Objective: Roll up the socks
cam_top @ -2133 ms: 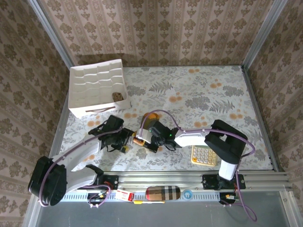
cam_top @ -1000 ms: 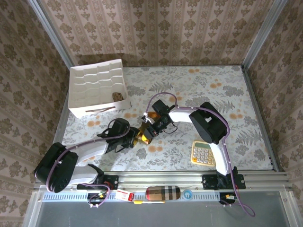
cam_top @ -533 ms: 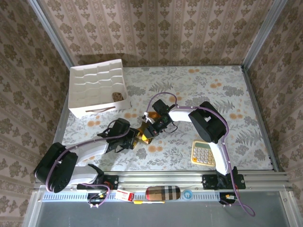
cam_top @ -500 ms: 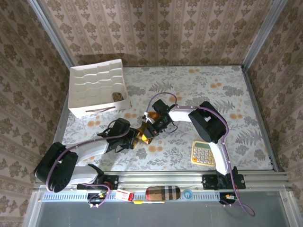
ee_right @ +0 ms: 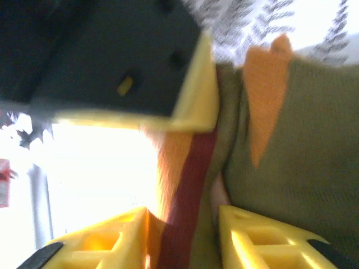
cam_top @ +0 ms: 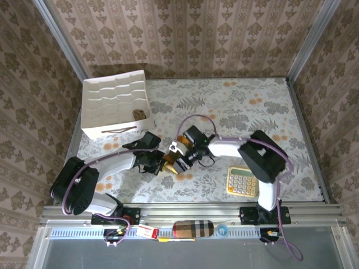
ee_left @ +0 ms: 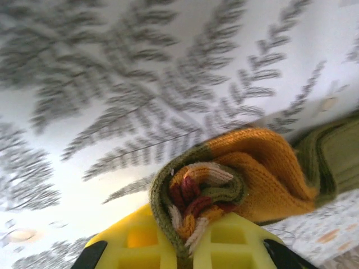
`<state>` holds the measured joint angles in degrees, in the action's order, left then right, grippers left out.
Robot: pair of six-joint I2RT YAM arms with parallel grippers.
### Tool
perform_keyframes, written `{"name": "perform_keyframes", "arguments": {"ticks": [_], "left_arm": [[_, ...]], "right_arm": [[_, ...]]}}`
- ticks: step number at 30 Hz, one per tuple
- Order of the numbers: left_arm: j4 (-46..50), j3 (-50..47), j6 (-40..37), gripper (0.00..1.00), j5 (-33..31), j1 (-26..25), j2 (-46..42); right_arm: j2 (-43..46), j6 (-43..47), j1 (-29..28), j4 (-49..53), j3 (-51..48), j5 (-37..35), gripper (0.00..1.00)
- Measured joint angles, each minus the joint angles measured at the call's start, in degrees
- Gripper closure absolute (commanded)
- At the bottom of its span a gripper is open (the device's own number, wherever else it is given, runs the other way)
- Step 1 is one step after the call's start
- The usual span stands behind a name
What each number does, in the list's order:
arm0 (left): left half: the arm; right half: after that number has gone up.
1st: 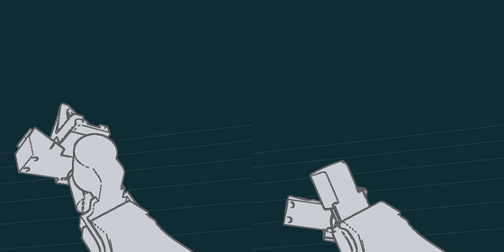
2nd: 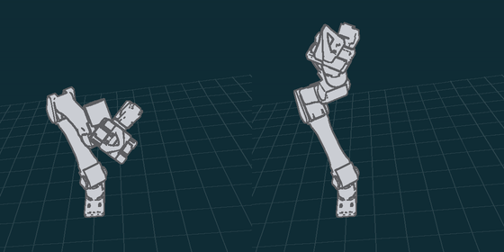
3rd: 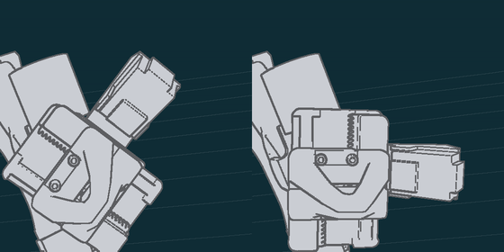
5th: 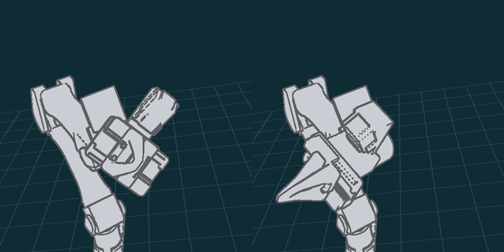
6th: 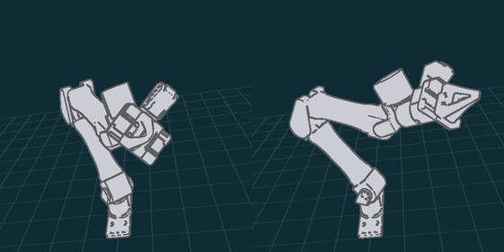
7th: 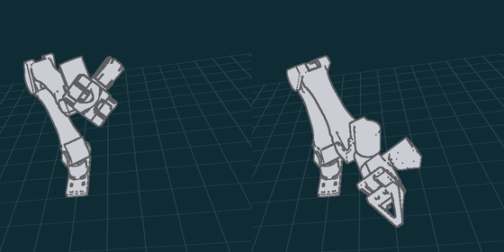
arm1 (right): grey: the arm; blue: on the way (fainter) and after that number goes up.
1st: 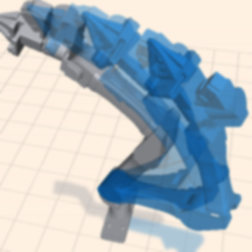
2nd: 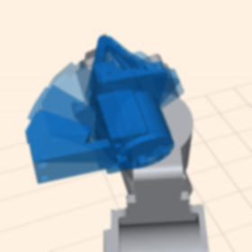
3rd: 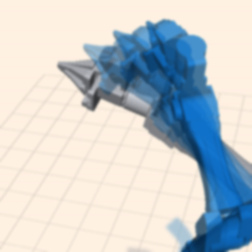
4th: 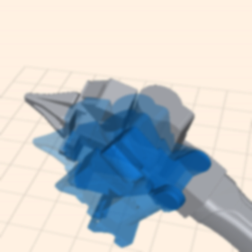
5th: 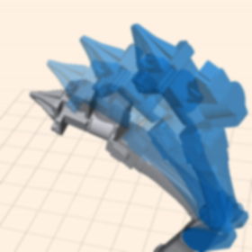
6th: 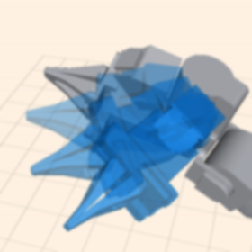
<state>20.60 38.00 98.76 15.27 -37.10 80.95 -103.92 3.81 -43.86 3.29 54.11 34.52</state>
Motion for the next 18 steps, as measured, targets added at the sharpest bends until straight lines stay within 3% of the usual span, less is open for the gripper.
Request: {"name": "perform_keyframes", "arguments": {"ticks": [4,11,18], "left_arm": [[7.30,2.29,-0.02,1.00,-0.28,0.04,0.13],[12.46,5.64,-0.96,1.00,-0.17,0.04,3.04],[13.62,6.69,-1.73,1.00,-0.07,0.07,4.02]], "right_arm": [[11.17,6.60,-7.67,-9.46,-12.55,-16.81,0.44],[12.15,18.71,-21.99,-16.48,-13.33,-43.25,0.42],[6.91,27.30,-26.97,-17.55,-9.57,-54.53,0.44]]}}
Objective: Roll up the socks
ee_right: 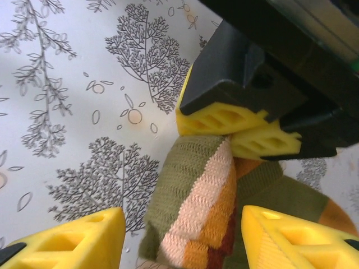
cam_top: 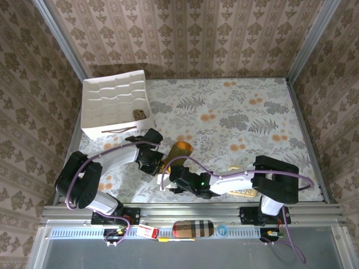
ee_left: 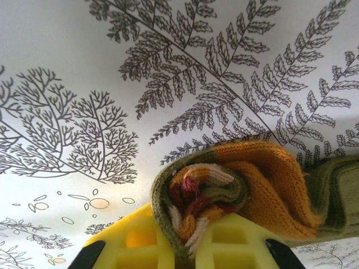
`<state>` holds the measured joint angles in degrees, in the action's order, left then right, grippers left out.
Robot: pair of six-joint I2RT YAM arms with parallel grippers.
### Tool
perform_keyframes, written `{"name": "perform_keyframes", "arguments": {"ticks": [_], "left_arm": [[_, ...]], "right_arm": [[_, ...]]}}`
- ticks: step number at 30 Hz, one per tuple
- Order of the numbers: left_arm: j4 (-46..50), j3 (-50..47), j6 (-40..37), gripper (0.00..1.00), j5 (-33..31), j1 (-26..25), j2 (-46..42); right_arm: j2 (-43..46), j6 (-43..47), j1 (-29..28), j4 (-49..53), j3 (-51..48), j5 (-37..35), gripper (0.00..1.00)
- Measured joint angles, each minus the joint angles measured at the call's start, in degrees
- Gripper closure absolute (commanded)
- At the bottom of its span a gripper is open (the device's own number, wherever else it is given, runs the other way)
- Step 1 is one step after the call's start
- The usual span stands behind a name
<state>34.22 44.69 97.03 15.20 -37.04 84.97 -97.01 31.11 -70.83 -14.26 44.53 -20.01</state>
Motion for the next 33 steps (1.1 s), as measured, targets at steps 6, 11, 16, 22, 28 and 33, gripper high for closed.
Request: {"name": "perform_keyframes", "arguments": {"ticks": [6,11,16,22,28,33], "left_arm": [[0.09,0.11,-0.66,1.00,0.02,0.00,0.15],[0.13,0.09,-0.87,0.97,-0.83,0.44,-0.17],[-1.42,-1.53,-1.60,0.48,-1.75,1.14,-3.56],[-2.69,-4.22,-2.62,0.30,-2.64,3.96,-14.47],[-5.73,-7.39,-4.42,0.32,-3.54,6.16,-21.03],[-10.56,-10.27,-6.25,0.36,-3.76,5.07,-23.02]], "right_arm": [[-5.11,2.47,-0.20,0.15,3.50,-2.89,0.64],[-7.65,1.11,0.15,3.37,7.06,-4.81,0.90],[-7.82,-3.69,1.73,5.09,8.09,-2.95,1.00],[-5.22,-11.02,6.73,4.28,5.42,7.78,1.00],[-3.43,-17.03,13.29,0.00,1.53,21.49,1.00],[-3.43,-21.16,19.17,-1.05,0.59,33.11,1.00]]}}
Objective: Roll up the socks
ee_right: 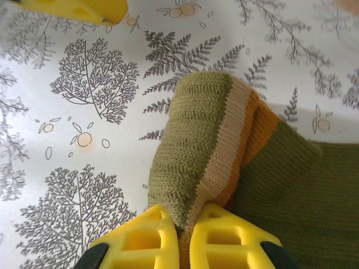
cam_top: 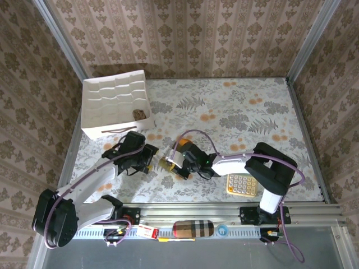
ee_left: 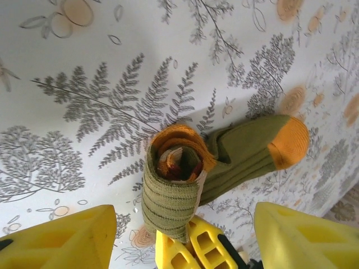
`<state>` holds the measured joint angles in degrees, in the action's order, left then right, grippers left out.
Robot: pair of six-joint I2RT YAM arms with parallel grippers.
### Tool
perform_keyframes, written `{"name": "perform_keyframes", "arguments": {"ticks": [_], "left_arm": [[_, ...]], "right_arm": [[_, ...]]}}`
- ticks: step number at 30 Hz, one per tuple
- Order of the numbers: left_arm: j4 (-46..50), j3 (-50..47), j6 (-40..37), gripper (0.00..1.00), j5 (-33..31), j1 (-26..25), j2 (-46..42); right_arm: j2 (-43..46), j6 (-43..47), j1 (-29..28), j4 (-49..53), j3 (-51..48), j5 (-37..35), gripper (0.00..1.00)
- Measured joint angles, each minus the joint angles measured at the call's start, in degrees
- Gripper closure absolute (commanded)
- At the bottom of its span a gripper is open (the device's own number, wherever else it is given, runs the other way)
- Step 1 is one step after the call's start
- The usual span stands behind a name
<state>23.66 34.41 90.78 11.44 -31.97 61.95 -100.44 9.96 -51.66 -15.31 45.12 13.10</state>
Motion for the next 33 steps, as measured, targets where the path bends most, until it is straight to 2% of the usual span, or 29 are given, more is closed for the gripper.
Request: {"name": "perform_keyframes", "arguments": {"ticks": [5,11,17,22,25,28,30,32,33], "left_arm": [[-5.20,-1.33,-1.60,0.39,0.07,-3.37,1.36],[-12.15,-1.77,-3.26,0.39,0.09,-6.56,7.76],[-16.11,-1.77,-5.14,0.40,0.28,-7.06,13.77],[-19.10,-1.62,-6.01,0.45,0.44,-7.08,17.90],[-19.08,-1.01,-6.69,0.56,0.63,-7.23,19.39],[-20.04,-0.11,-6.95,0.79,0.72,-7.50,21.09],[-18.78,0.83,-6.93,0.99,0.59,-7.43,21.57],[-16.24,1.97,-6.56,1.00,0.39,-7.41,21.42],[-14.60,2.54,-6.34,1.00,0.26,-7.43,21.31]], "right_arm": [[-0.20,-3.61,4.52,-0.48,-1.03,8.33,1.00],[-1.70,-6.88,7.63,-3.32,-1.99,15.06,1.00],[-3.78,-9.90,10.16,-5.62,-2.01,20.61,1.00],[-5.14,-11.96,11.69,-6.64,-1.84,23.87,1.00],[-5.84,-12.90,12.33,-6.84,-1.53,25.33,1.00],[-6.16,-13.22,12.63,-6.40,-1.07,25.97,1.00],[-6.19,-13.16,12.68,-5.11,-0.44,25.99,1.00],[-6.16,-12.59,12.66,-3.06,0.57,25.97,0.99],[-6.10,-11.80,12.44,-1.77,1.18,25.81,0.91]]}}
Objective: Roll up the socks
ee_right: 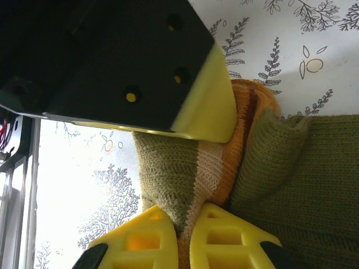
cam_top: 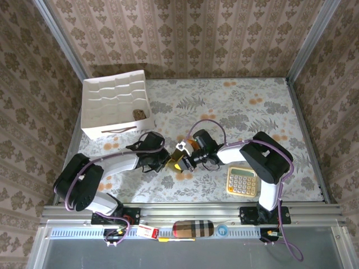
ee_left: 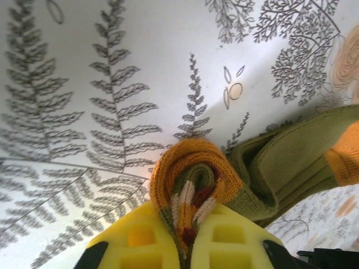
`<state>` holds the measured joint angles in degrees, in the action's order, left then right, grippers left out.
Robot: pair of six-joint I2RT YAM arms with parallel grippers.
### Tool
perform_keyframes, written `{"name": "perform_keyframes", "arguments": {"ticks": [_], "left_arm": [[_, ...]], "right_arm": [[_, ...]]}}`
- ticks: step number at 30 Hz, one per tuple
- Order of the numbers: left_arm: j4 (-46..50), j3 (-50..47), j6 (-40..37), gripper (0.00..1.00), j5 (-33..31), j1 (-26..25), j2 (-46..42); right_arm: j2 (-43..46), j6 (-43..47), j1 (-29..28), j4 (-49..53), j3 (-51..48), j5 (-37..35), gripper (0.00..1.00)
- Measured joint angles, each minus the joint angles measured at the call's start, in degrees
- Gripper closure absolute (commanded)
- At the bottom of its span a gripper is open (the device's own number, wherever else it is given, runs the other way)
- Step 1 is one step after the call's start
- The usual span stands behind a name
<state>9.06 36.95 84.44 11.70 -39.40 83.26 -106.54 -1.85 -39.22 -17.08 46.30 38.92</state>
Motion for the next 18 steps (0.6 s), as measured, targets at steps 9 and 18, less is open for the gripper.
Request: {"name": "perform_keyframes", "arguments": {"ticks": [9,18], "left_arm": [[19.80,5.05,8.85,1.00,1.03,-1.40,-0.37],[31.26,13.07,12.04,1.00,2.19,-1.31,6.80]], "right_arm": [[13.79,12.31,-13.25,5.33,-5.92,-22.84,0.46],[17.00,21.79,-29.18,5.38,-6.45,-49.42,0.42]]}}
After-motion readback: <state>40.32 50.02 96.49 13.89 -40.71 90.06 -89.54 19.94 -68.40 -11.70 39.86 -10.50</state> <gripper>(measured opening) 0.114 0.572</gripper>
